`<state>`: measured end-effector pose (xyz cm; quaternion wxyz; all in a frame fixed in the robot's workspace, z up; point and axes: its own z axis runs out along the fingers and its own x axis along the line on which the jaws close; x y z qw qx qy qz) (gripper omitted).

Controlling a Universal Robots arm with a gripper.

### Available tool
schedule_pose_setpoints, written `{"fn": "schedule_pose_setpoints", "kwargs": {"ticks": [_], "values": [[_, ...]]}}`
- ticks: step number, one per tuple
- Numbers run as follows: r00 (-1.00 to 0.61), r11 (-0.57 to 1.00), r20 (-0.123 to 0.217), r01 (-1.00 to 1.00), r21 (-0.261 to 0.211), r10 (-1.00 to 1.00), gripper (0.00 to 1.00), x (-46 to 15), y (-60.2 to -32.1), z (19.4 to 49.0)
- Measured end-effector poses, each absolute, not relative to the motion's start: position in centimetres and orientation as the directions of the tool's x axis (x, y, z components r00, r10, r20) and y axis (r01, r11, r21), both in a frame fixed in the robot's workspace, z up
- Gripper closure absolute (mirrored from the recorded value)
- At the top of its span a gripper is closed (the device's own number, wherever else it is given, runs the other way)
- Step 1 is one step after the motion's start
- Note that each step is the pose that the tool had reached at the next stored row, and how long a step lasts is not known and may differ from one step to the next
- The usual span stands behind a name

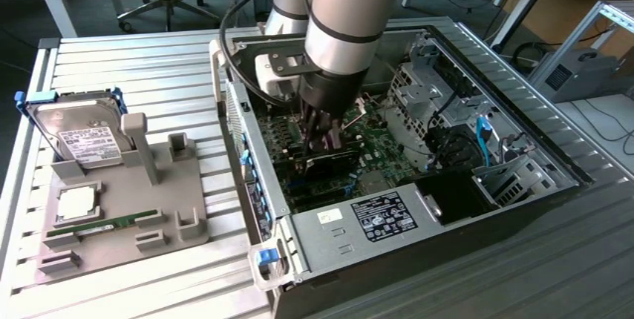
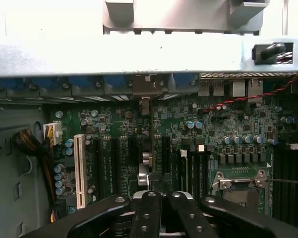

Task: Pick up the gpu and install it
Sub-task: 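Press down on the gpu until it lock into place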

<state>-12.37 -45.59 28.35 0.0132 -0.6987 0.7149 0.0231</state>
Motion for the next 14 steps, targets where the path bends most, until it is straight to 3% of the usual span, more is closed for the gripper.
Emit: {"fn": "schedule_pose_setpoints", "kwargs": {"ticks": [14], "values": [[-0.023, 0.023, -0.051, -1.000, 0.014, -0.998, 0.89, -12.4, -45.6, 30.7]]}}
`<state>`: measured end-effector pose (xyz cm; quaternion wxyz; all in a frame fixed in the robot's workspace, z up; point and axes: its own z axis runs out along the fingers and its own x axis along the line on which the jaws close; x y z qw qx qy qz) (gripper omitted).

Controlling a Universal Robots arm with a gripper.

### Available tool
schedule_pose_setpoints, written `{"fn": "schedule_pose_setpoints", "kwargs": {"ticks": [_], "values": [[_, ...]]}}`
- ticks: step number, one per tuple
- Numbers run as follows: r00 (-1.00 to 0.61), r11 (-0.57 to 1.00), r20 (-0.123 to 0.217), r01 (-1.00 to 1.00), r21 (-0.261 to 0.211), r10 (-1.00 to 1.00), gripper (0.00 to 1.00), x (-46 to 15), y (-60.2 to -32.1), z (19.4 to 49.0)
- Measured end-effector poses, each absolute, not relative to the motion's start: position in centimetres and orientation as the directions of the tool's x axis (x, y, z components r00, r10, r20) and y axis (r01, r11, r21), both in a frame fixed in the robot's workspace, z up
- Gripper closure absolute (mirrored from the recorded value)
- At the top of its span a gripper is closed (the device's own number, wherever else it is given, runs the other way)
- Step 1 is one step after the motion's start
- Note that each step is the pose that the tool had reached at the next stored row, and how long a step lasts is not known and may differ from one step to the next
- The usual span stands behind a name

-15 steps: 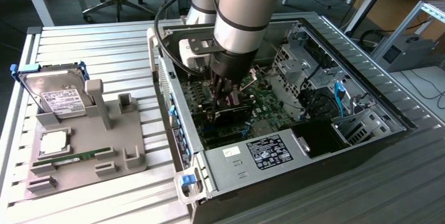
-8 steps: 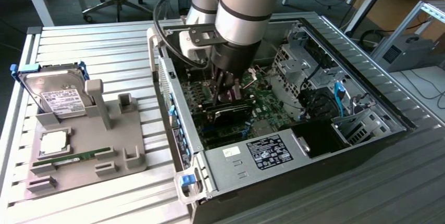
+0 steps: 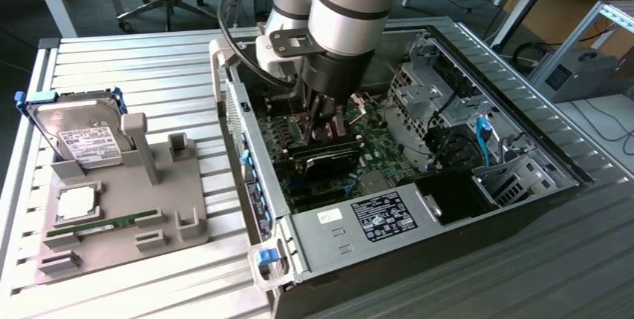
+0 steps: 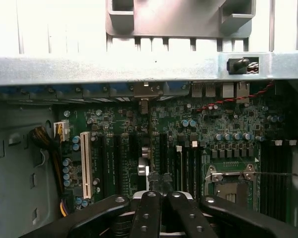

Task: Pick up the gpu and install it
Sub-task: 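Press down on the gpu until it lock into place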

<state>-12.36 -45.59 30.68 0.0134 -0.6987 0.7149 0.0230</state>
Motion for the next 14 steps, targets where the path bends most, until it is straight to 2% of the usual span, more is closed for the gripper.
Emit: {"fn": "schedule_pose_setpoints", "kwargs": {"ticks": [14], "values": [[-0.023, 0.023, -0.051, -1.000, 0.014, -0.998, 0.89, -10.4, -45.6, 31.2]]}}
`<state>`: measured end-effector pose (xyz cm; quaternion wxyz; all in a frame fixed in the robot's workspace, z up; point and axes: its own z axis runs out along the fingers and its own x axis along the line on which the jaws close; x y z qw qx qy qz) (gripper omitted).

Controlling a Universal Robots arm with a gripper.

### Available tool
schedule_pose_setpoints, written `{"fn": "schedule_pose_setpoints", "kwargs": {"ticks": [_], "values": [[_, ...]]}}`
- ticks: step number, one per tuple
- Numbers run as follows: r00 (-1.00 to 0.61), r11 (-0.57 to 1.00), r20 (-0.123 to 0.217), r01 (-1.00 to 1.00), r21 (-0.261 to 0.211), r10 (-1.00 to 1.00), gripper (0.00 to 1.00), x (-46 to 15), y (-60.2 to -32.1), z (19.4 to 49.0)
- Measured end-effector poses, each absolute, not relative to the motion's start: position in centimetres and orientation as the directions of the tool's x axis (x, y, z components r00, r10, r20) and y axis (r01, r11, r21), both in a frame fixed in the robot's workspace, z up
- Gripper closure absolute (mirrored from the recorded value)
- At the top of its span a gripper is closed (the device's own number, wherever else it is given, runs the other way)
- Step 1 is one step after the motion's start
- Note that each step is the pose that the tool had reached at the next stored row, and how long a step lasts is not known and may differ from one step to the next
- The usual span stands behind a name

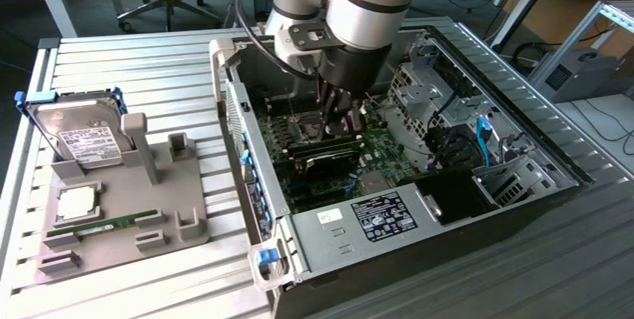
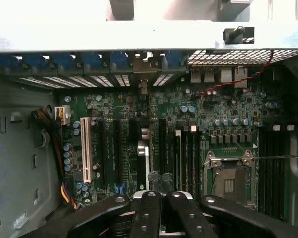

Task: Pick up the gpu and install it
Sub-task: 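Press down on the gpu until it lock into place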

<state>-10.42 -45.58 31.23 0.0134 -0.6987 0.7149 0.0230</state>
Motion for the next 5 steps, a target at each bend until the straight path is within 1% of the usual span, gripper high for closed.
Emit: {"fn": "schedule_pose_setpoints", "kwargs": {"ticks": [5], "values": [[-0.023, 0.023, -0.051, -1.000, 0.014, -0.998, 0.89, -10.42, -45.58, 31.24]]}}
